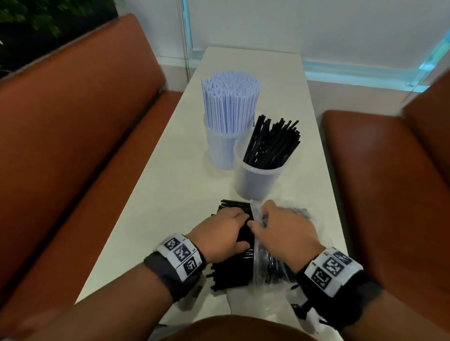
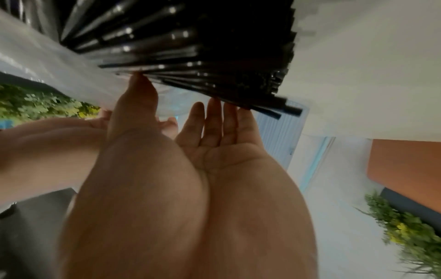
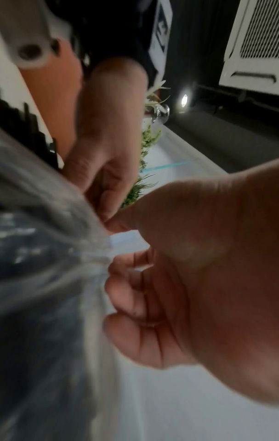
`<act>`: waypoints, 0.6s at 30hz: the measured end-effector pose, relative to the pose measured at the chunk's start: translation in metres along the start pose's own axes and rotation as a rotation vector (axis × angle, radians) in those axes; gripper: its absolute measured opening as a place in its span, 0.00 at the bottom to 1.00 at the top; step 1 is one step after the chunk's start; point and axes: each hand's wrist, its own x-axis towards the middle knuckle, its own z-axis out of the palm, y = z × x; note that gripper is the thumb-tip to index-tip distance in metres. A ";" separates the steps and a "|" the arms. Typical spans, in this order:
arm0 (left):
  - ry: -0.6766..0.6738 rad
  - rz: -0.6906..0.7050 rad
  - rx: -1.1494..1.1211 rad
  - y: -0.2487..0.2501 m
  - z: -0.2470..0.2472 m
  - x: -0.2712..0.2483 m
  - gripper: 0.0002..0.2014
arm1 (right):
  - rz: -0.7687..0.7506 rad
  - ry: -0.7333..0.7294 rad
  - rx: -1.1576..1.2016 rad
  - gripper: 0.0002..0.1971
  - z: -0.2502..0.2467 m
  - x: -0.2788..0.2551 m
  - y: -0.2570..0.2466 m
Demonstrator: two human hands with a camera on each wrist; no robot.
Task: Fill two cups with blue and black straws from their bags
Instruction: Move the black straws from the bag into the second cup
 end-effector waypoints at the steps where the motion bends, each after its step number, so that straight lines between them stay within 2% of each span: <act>1: 0.003 0.008 0.005 0.002 0.002 0.003 0.30 | 0.033 -0.032 -0.018 0.19 0.005 0.000 0.001; 3: -0.002 0.013 0.034 0.007 0.005 0.008 0.31 | 0.064 -0.053 -0.012 0.20 0.008 0.002 0.003; 7: -0.013 0.014 0.122 0.018 0.009 0.017 0.30 | 0.113 -0.115 0.077 0.08 0.012 0.010 0.010; 11: -0.028 0.012 0.180 0.028 0.013 0.024 0.24 | 0.148 -0.094 0.156 0.13 0.013 0.013 0.016; 18: -0.058 0.001 0.312 0.032 0.012 0.032 0.18 | 0.110 -0.052 0.235 0.19 -0.001 0.003 0.022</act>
